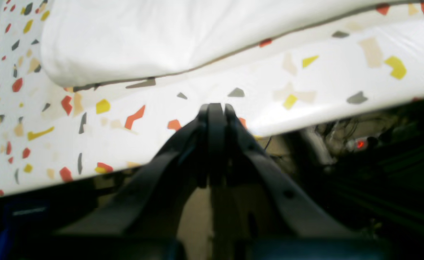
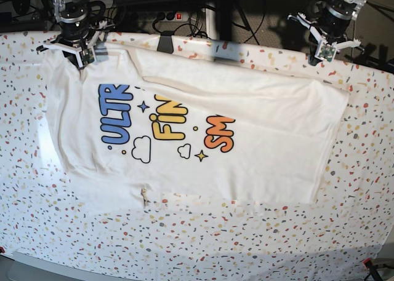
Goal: Fold the T-shirt properly
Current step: 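Grasp the collar edge with both grippers and pull it away from the hem, then release the collar and move both grippers to the shirt's hem corners, then grasp the hem corners of the shirt with both grippers, then lift the hem and fold it over toward the collar with both grippers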
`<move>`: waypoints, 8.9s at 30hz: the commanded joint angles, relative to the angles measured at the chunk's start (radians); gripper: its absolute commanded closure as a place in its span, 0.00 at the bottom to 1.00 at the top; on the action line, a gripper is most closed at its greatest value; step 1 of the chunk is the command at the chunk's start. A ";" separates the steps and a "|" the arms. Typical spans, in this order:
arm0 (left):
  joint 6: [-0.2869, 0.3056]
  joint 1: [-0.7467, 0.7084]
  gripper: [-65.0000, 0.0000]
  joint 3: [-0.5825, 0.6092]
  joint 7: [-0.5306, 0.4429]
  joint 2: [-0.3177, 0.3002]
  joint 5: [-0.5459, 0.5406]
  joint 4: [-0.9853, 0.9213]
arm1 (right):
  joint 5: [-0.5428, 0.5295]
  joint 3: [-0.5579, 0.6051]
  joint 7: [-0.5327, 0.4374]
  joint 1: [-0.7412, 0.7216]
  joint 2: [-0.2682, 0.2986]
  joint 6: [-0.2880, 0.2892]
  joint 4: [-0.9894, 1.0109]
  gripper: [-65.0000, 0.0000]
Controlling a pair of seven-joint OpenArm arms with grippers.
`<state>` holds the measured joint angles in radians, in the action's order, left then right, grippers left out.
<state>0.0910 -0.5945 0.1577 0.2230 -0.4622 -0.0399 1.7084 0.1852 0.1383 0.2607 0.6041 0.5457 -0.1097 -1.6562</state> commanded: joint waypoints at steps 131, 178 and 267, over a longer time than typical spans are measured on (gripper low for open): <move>0.499 1.326 1.00 -0.079 0.061 0.158 -0.225 -1.423 | -0.489 -0.281 0.364 -0.880 0.014 0.474 0.359 0.63; 0.499 1.320 1.00 -0.079 0.068 0.165 -0.222 -1.423 | -0.447 -0.105 0.245 -1.332 -0.039 0.655 1.194 0.69; 0.252 0.409 0.94 -0.282 0.179 -0.004 -0.324 -0.164 | -0.573 -0.734 0.234 -0.244 -0.161 0.808 0.058 0.70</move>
<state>0.3466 -0.1940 -0.1162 0.4229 -0.4488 -0.3592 1.5272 -0.3733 -0.5884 0.5148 0.3656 0.3656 0.6964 -1.5818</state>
